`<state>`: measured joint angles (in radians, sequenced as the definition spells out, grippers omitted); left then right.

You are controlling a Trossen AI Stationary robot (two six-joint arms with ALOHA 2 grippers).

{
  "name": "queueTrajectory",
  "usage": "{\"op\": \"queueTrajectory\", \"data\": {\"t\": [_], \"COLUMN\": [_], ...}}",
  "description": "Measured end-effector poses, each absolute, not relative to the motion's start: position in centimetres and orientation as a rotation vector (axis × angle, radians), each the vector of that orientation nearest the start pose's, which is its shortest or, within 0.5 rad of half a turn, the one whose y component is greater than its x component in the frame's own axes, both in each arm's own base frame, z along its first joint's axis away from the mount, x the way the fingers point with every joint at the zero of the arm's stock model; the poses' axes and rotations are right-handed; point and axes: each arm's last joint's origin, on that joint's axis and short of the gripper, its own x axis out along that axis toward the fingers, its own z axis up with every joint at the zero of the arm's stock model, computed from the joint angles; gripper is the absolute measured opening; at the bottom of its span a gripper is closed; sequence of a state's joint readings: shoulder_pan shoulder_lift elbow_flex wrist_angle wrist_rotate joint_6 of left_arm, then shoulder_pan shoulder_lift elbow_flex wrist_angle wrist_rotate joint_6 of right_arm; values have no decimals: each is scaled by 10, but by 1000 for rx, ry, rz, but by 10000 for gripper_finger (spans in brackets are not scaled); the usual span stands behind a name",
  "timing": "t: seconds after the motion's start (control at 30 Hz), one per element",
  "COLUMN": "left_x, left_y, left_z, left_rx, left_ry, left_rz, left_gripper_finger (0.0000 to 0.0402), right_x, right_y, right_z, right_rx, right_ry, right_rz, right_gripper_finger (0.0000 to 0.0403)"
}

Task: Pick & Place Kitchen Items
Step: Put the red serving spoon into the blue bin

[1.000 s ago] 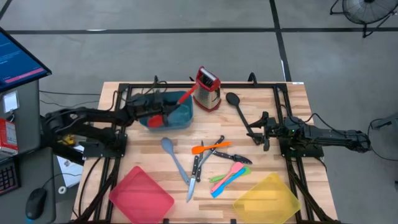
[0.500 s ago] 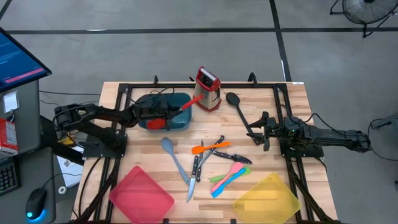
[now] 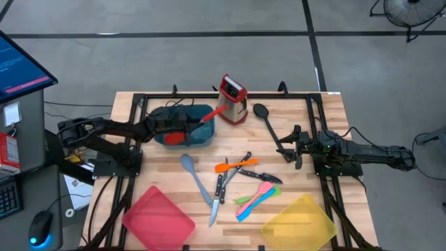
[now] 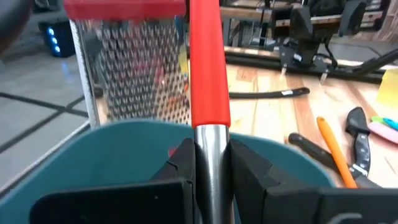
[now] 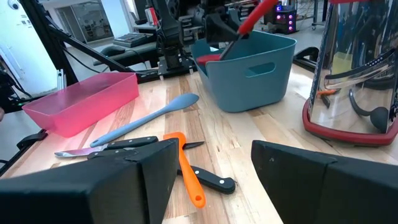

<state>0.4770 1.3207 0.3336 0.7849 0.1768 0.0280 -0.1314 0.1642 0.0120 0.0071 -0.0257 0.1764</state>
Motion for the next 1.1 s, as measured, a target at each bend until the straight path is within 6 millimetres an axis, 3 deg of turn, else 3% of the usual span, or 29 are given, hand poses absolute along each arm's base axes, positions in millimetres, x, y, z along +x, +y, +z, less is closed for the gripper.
{"op": "queueTrajectory", "data": {"t": [0.8,1.1], "left_x": [212,211], "left_y": [106,107], "left_z": [151,150], "left_rx": [86,88], "left_ry": [322,335], "left_rz": [296,331], "left_gripper_finger": [45,82], "right_x": [106,106], "right_y": [-13,-13], "right_z": [155,155], "right_rx": [187,187], "right_ry": [136,136], "right_rz": [-118,-118], "right_gripper_finger": [214,214]}}
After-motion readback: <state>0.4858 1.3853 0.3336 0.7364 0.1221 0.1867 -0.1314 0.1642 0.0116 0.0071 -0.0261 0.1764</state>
